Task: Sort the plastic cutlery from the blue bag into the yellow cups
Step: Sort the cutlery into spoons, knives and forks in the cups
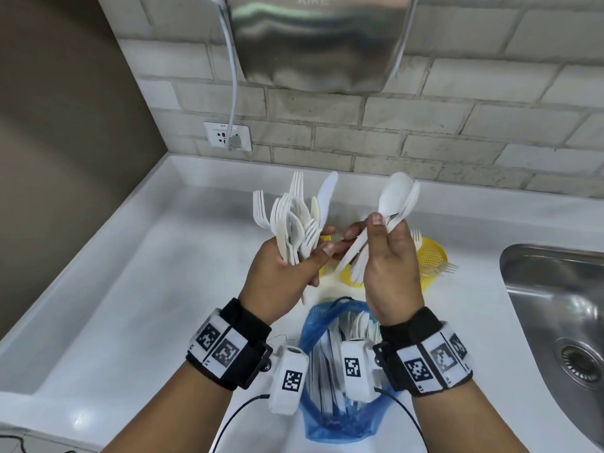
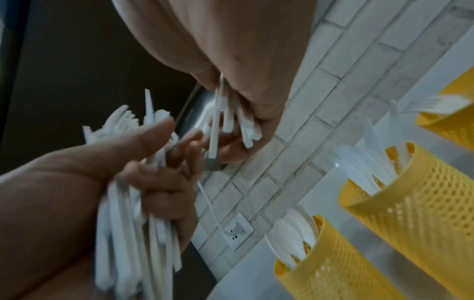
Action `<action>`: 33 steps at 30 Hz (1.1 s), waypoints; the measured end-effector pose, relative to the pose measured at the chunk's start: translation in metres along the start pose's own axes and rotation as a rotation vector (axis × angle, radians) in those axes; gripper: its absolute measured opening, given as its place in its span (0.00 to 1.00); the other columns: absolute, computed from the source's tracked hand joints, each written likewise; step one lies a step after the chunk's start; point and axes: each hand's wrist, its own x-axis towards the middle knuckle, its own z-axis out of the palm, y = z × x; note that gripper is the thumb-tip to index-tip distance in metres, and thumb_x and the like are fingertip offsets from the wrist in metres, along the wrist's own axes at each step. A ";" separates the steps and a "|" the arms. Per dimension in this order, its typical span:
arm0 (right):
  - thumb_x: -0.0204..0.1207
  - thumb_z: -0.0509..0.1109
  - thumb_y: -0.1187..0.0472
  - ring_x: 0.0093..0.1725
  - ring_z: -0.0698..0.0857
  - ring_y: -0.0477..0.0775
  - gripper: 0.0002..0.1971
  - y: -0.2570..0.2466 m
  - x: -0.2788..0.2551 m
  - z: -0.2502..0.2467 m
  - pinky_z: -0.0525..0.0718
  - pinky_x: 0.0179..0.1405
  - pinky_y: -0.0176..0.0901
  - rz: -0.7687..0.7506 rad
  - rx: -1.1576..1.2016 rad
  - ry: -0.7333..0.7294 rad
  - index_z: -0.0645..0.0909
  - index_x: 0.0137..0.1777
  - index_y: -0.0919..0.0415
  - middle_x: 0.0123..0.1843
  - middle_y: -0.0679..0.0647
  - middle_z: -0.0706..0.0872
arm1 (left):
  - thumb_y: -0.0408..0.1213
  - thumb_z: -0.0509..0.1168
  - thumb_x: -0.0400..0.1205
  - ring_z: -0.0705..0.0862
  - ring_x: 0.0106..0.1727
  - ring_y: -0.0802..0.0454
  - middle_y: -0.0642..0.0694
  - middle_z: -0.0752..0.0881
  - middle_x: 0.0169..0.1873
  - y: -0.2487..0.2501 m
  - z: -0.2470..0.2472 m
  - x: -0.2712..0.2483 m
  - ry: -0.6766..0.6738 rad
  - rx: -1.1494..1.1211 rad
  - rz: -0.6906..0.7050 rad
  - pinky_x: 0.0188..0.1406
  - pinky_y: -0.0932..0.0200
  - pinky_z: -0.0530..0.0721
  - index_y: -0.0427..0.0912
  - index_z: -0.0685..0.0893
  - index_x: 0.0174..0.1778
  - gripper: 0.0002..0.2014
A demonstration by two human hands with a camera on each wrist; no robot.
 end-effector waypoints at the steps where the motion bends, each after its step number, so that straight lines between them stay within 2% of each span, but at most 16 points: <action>1: 0.91 0.59 0.52 0.32 0.85 0.64 0.12 -0.006 -0.001 -0.002 0.86 0.37 0.68 -0.026 0.030 -0.015 0.73 0.51 0.59 0.37 0.58 0.83 | 0.41 0.73 0.83 0.80 0.28 0.48 0.41 0.85 0.28 0.001 -0.001 -0.001 0.024 0.015 0.031 0.35 0.52 0.83 0.53 0.91 0.56 0.07; 4: 0.93 0.56 0.54 0.23 0.74 0.55 0.10 -0.021 -0.007 -0.004 0.77 0.27 0.49 -0.082 0.106 -0.029 0.72 0.52 0.59 0.33 0.52 0.77 | 0.49 0.77 0.78 0.82 0.28 0.43 0.36 0.87 0.34 0.000 -0.002 -0.003 0.069 0.041 0.104 0.37 0.47 0.87 0.49 0.93 0.52 0.11; 6: 0.90 0.56 0.51 0.22 0.69 0.50 0.11 -0.028 -0.014 -0.004 0.69 0.23 0.43 -0.112 0.134 -0.024 0.72 0.52 0.59 0.31 0.49 0.73 | 0.54 0.78 0.75 0.83 0.29 0.40 0.37 0.89 0.34 -0.001 -0.003 -0.002 0.096 0.067 0.139 0.34 0.43 0.88 0.48 0.92 0.50 0.15; 8: 0.89 0.58 0.50 0.22 0.63 0.49 0.13 -0.035 -0.023 -0.003 0.61 0.20 0.43 -0.140 0.164 -0.017 0.70 0.47 0.59 0.29 0.50 0.68 | 0.47 0.79 0.77 0.88 0.34 0.52 0.51 0.92 0.38 0.003 -0.003 -0.003 0.093 0.033 0.194 0.38 0.50 0.88 0.53 0.92 0.51 0.08; 10: 0.84 0.65 0.48 0.23 0.59 0.50 0.16 -0.038 -0.030 -0.004 0.56 0.20 0.43 -0.152 0.200 -0.012 0.67 0.41 0.57 0.29 0.56 0.62 | 0.35 0.77 0.77 0.90 0.44 0.66 0.63 0.93 0.43 0.009 -0.001 -0.005 0.097 -0.013 0.241 0.46 0.66 0.86 0.55 0.88 0.52 0.12; 11: 0.81 0.67 0.47 0.23 0.59 0.49 0.16 -0.038 -0.031 -0.005 0.56 0.20 0.41 -0.154 0.204 -0.009 0.68 0.38 0.54 0.29 0.56 0.61 | 0.29 0.76 0.77 0.89 0.45 0.71 0.69 0.91 0.41 0.010 0.000 -0.006 0.101 -0.024 0.255 0.47 0.73 0.83 0.54 0.86 0.51 0.15; 13: 0.77 0.68 0.45 0.23 0.61 0.47 0.15 -0.037 -0.031 -0.005 0.58 0.20 0.37 -0.146 0.193 -0.004 0.71 0.34 0.49 0.28 0.51 0.62 | 0.22 0.75 0.76 0.87 0.46 0.78 0.76 0.89 0.38 0.011 0.002 -0.008 0.103 -0.020 0.270 0.47 0.80 0.80 0.53 0.84 0.48 0.18; 16: 0.76 0.69 0.43 0.22 0.61 0.47 0.20 -0.034 -0.029 -0.006 0.60 0.21 0.34 -0.118 0.182 0.002 0.67 0.35 0.54 0.26 0.47 0.65 | 0.21 0.75 0.76 0.87 0.48 0.79 0.78 0.88 0.39 0.011 0.003 -0.008 0.110 -0.026 0.267 0.48 0.81 0.80 0.55 0.85 0.47 0.21; 20: 0.76 0.69 0.41 0.22 0.61 0.46 0.16 -0.031 -0.029 -0.004 0.59 0.21 0.35 -0.108 0.184 -0.024 0.71 0.32 0.47 0.26 0.46 0.66 | 0.20 0.75 0.76 0.86 0.48 0.79 0.80 0.87 0.39 0.011 0.002 -0.008 0.087 -0.020 0.271 0.49 0.81 0.79 0.57 0.84 0.47 0.22; 22: 0.77 0.70 0.42 0.21 0.62 0.44 0.18 -0.029 -0.028 -0.004 0.60 0.21 0.33 -0.103 0.185 -0.049 0.71 0.35 0.51 0.25 0.44 0.66 | 0.20 0.75 0.76 0.86 0.47 0.79 0.79 0.87 0.38 0.010 0.001 -0.009 0.088 -0.003 0.279 0.47 0.81 0.80 0.57 0.84 0.46 0.22; 24: 0.78 0.74 0.42 0.20 0.61 0.42 0.26 -0.028 -0.027 -0.003 0.62 0.21 0.30 -0.085 0.193 -0.064 0.70 0.41 0.65 0.24 0.43 0.65 | 0.19 0.75 0.75 0.86 0.45 0.81 0.79 0.87 0.36 0.007 0.001 -0.009 0.077 0.002 0.283 0.45 0.82 0.79 0.55 0.84 0.44 0.21; 26: 0.80 0.74 0.43 0.18 0.61 0.42 0.30 -0.026 -0.025 -0.001 0.62 0.20 0.29 -0.039 0.188 -0.056 0.68 0.43 0.73 0.23 0.43 0.63 | 0.19 0.75 0.76 0.87 0.43 0.79 0.74 0.89 0.35 0.001 0.000 -0.007 0.082 -0.002 0.282 0.44 0.81 0.80 0.44 0.87 0.45 0.14; 28: 0.83 0.69 0.49 0.18 0.60 0.46 0.25 -0.024 -0.022 0.001 0.61 0.20 0.33 -0.016 0.170 -0.045 0.65 0.34 0.66 0.21 0.46 0.62 | 0.24 0.75 0.79 0.88 0.40 0.71 0.65 0.91 0.36 -0.005 -0.003 -0.004 0.095 -0.060 0.223 0.43 0.72 0.83 0.33 0.87 0.51 0.07; 30: 0.85 0.66 0.51 0.17 0.64 0.51 0.25 -0.027 -0.020 0.007 0.67 0.21 0.41 -0.040 0.117 -0.040 0.66 0.27 0.57 0.20 0.50 0.64 | 0.33 0.72 0.83 0.89 0.39 0.58 0.54 0.93 0.39 -0.009 -0.004 -0.005 0.074 -0.135 0.159 0.40 0.62 0.84 0.35 0.88 0.51 0.05; 31: 0.85 0.66 0.51 0.18 0.68 0.54 0.27 -0.028 -0.020 0.010 0.73 0.24 0.44 -0.069 0.082 -0.037 0.69 0.24 0.58 0.20 0.53 0.67 | 0.37 0.69 0.85 0.89 0.40 0.51 0.47 0.93 0.42 -0.011 -0.003 -0.006 0.055 -0.171 0.124 0.40 0.58 0.84 0.40 0.89 0.49 0.06; 33: 0.86 0.68 0.54 0.21 0.77 0.48 0.28 -0.031 -0.020 0.018 0.79 0.30 0.38 -0.118 0.040 -0.024 0.73 0.27 0.71 0.24 0.59 0.72 | 0.41 0.63 0.88 0.90 0.46 0.42 0.38 0.93 0.50 -0.016 -0.002 -0.008 0.027 -0.281 -0.009 0.44 0.52 0.84 0.48 0.91 0.49 0.10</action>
